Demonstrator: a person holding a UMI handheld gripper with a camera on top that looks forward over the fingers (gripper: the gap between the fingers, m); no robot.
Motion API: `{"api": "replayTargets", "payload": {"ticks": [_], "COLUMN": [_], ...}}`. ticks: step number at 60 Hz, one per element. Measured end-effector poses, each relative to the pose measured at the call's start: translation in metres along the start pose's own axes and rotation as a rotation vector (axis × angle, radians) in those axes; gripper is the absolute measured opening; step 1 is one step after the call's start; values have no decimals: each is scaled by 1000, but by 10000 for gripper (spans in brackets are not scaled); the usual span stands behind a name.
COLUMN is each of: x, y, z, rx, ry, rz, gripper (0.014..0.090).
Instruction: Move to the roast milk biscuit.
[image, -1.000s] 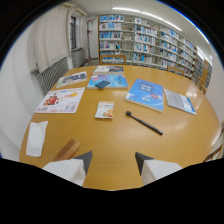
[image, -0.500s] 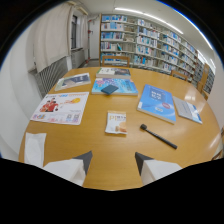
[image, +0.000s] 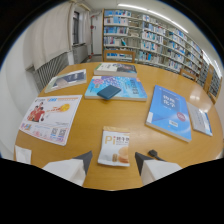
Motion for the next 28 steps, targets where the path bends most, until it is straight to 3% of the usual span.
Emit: {"api": "replayTargets", "payload": {"ticks": [28], "x": [-1], "y": [-18], "z": [36], "rx": [-31], "ry": [-21], "rz": [13], "gripper": [843]}}
